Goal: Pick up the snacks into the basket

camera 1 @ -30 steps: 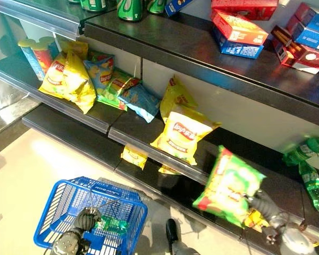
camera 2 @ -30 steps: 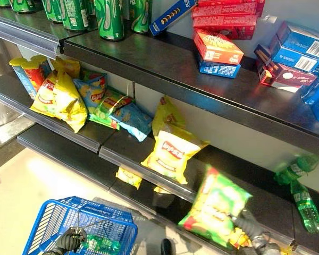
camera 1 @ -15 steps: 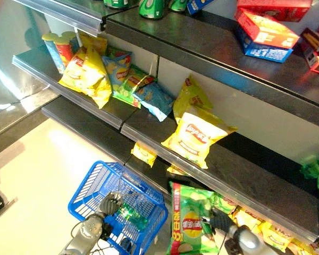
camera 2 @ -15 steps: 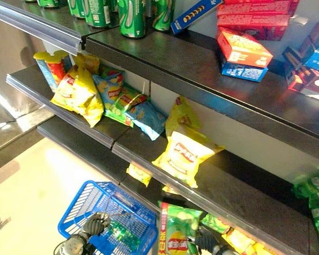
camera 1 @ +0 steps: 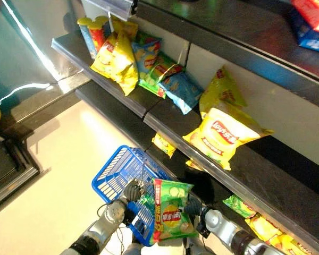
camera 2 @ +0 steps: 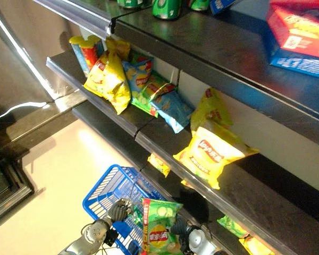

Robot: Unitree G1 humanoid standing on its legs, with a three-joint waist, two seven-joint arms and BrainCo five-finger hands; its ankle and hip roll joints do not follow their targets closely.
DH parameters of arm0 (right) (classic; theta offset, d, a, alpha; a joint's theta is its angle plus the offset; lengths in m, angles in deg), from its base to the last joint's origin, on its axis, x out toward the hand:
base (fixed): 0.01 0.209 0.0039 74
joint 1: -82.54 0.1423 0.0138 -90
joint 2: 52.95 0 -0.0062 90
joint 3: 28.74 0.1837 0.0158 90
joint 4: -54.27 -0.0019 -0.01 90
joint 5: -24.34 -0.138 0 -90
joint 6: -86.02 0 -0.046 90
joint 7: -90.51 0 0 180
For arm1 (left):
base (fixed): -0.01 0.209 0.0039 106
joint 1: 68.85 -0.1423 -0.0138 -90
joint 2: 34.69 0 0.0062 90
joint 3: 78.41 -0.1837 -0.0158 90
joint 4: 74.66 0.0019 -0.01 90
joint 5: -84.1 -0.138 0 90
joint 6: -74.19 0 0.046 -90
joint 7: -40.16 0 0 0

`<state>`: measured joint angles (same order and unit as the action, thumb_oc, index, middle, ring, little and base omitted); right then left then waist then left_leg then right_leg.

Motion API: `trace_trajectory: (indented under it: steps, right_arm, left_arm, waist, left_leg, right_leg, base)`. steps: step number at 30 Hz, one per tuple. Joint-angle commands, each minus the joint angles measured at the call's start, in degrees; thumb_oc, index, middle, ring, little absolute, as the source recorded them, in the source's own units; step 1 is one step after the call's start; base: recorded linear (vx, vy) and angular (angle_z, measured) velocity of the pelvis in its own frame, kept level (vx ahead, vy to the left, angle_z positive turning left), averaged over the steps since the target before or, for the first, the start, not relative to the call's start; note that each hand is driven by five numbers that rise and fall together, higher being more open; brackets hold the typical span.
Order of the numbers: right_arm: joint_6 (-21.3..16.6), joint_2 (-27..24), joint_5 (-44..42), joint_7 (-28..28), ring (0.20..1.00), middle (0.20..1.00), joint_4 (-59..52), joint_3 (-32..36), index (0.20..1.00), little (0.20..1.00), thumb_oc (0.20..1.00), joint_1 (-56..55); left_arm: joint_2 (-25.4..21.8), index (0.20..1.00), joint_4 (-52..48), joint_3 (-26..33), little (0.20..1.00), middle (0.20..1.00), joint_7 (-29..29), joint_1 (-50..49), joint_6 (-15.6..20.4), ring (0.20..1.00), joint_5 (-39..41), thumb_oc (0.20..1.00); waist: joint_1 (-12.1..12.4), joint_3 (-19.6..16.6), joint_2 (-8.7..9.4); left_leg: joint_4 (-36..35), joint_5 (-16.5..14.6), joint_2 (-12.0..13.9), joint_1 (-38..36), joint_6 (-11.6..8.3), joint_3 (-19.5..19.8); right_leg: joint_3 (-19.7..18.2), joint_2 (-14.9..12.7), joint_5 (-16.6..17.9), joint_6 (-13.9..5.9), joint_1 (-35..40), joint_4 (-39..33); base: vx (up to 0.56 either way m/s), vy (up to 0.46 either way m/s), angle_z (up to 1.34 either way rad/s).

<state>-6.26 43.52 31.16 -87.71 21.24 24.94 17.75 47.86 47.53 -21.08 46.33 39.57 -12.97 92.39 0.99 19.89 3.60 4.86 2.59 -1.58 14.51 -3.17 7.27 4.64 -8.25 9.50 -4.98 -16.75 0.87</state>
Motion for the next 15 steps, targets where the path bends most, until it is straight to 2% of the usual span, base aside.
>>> trace_trajectory:
  steps: [1,4,15]
  right_arm:
    - [-0.5,3.0,1.8,1.0,0.2,0.2,0.4,-3.2,0.2,0.2,0.2,2.7]
    - [0.0,4.3,4.0,1.4,0.2,0.2,3.5,-4.8,0.2,0.2,0.2,3.7]
    - [0.4,5.2,3.0,2.9,0.2,0.2,6.4,-4.5,0.2,0.2,0.2,3.9]
  left_arm:
    - [0.5,0.2,-16.8,-1.3,0.2,0.2,-0.4,7.7,6.7,0.2,3.6,0.2]
    - [0.6,0.2,-20.9,-4.0,0.2,0.2,-1.4,9.9,6.9,0.2,4.4,0.2]
    - [1.8,0.2,-25.5,-8.1,0.2,0.2,-0.9,17.7,7.2,0.2,4.1,0.2]
  waist:
    - [2.5,-0.4,-0.31]
    - [3.5,0.0,-1.4]
    - [4.0,0.7,-2.6]
  left_leg:
    - [2.1,-2.7,-2.2,3.0,0.31,1.0]
    - [1.5,-1.8,-2.5,3.8,-0.04,2.4]
    - [-0.7,0.0,-2.7,4.9,-0.43,4.5]
  right_leg:
    - [-2.0,-2.6,-6.2,-5.3,-2.8,7.1]
    - [-0.7,-2.9,-6.6,-5.21,-2.8,7.3]
    - [2.2,-3.9,-7.0,-5.28,-3.5,7.7]
  base:
    - [-0.01,-0.007,0.14]
    - [0.01,-0.02,0.27]
    - [0.0,-0.006,0.18]
